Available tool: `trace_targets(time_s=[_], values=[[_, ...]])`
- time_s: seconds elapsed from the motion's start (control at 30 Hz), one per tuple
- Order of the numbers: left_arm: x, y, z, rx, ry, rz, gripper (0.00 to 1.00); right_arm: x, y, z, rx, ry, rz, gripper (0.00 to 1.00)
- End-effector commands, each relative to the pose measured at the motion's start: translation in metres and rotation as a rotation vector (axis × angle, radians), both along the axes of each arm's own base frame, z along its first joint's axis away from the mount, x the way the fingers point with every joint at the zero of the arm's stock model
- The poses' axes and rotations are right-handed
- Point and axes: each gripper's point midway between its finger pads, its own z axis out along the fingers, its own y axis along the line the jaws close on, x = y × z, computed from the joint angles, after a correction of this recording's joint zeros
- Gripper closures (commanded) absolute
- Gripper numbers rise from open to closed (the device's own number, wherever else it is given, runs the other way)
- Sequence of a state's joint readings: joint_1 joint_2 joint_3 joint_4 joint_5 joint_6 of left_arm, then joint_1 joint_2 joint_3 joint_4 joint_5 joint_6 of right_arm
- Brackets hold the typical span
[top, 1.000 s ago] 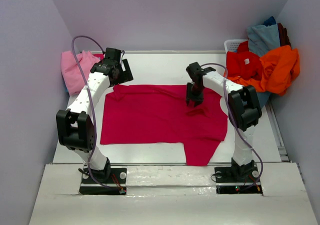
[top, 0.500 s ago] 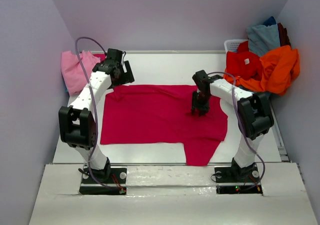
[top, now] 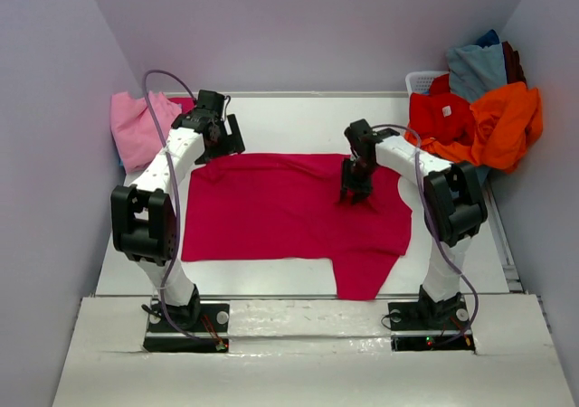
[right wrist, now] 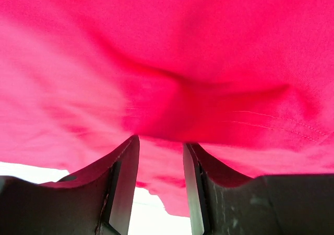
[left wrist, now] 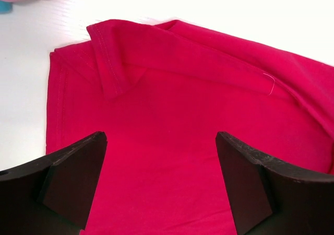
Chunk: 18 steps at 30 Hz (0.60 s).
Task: Fold and stack the t-shirts
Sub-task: Fold the tshirt
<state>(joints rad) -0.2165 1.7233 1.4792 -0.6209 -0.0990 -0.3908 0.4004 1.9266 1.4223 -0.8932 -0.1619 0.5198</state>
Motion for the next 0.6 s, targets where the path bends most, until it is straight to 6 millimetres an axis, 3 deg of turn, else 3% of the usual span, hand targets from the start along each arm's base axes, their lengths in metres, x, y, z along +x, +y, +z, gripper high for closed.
trace_targets(time_s=[0.0,0.1,0.23,0.47,0.57], values=[[0.003,0.003,0.013,0.019,-0.030,0.017,0.01,0.024,0.014,0.070,0.080,-0.141,0.033,0.55],[0.001,0.006,-0.001,0.033,0.014,0.042,0.01,0.029,0.021,0.100,0.123,-0.184,0.046,0.55],[0.001,0.000,-0.010,0.005,0.037,0.039,0.01,0.031,0.023,0.117,0.143,-0.209,0.056,0.55],[0.000,-0.002,-0.021,-0.004,0.054,0.038,0.01,0.042,0.015,0.096,0.087,-0.199,0.036,0.54],[0.000,-0.001,-0.028,0.001,0.065,0.045,0.01,0.058,0.012,0.086,0.082,-0.205,0.002,0.54]])
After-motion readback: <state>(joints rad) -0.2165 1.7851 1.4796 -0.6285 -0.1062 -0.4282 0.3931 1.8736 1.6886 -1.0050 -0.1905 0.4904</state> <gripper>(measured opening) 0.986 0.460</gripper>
